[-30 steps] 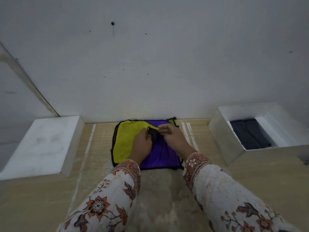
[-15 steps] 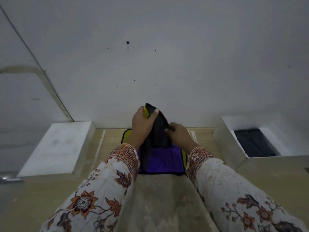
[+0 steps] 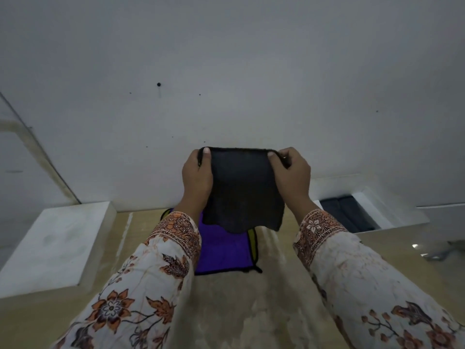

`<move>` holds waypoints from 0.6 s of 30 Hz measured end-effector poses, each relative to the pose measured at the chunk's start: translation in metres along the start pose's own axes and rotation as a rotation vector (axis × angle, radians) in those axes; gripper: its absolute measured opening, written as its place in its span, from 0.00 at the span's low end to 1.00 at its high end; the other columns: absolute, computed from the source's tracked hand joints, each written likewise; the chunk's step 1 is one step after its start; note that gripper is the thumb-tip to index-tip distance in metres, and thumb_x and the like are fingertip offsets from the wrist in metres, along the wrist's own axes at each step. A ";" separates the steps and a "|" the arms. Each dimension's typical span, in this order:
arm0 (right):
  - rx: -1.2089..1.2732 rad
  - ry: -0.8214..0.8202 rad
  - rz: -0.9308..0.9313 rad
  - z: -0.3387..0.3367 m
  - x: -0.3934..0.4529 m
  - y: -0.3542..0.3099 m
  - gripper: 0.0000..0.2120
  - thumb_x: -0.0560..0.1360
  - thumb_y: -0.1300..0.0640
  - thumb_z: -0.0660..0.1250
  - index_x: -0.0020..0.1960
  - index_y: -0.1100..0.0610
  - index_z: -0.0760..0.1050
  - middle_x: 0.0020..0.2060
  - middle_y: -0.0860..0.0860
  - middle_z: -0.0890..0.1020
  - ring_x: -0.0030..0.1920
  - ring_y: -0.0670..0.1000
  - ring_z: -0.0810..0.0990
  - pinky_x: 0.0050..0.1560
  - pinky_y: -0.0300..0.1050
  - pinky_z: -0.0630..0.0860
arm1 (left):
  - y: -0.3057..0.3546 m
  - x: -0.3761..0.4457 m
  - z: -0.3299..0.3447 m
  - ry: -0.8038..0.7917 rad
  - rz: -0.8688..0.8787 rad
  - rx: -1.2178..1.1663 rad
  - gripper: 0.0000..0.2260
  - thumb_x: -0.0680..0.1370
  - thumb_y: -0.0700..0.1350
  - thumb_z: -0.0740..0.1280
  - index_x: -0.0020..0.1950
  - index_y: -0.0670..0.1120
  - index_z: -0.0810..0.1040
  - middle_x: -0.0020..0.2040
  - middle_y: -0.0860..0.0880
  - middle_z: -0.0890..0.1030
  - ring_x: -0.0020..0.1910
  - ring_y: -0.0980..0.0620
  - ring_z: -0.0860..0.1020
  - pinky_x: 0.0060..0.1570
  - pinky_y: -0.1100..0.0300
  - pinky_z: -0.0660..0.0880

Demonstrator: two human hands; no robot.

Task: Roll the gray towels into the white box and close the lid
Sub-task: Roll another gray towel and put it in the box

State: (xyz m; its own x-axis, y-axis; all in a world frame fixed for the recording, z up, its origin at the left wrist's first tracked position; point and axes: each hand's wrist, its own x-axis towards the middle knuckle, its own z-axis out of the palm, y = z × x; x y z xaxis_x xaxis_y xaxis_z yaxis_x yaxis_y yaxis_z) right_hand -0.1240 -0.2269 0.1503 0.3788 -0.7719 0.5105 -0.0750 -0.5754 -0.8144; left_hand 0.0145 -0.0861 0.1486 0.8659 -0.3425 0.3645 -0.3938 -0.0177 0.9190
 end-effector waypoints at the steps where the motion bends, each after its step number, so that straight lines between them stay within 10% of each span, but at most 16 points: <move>1: 0.003 0.015 -0.021 -0.006 0.001 0.000 0.11 0.75 0.52 0.68 0.37 0.53 0.71 0.29 0.43 0.73 0.32 0.39 0.71 0.32 0.28 0.65 | 0.004 -0.001 0.005 -0.031 0.009 -0.015 0.12 0.82 0.51 0.58 0.44 0.46 0.75 0.39 0.52 0.75 0.37 0.59 0.72 0.37 0.66 0.69; 9: 0.043 -0.140 0.032 -0.034 0.014 0.016 0.08 0.69 0.56 0.59 0.32 0.58 0.69 0.27 0.48 0.70 0.31 0.46 0.68 0.32 0.42 0.63 | 0.009 0.000 0.029 -0.120 -0.140 -0.099 0.17 0.79 0.44 0.59 0.30 0.49 0.65 0.31 0.52 0.68 0.32 0.57 0.66 0.34 0.61 0.63; 18: -0.228 -0.199 0.071 -0.040 0.038 0.050 0.01 0.77 0.57 0.65 0.47 0.52 0.75 0.45 0.52 0.79 0.45 0.50 0.75 0.43 0.38 0.67 | 0.000 0.015 0.038 -0.221 -0.073 0.188 0.12 0.81 0.47 0.60 0.57 0.42 0.79 0.54 0.43 0.81 0.53 0.45 0.77 0.55 0.51 0.74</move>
State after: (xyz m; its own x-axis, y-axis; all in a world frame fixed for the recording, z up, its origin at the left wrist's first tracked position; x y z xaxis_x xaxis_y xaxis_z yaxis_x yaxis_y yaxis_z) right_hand -0.1501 -0.2961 0.1396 0.5367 -0.7571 0.3725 -0.3043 -0.5855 -0.7514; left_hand 0.0153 -0.1267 0.1486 0.8143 -0.5296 0.2377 -0.4008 -0.2166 0.8902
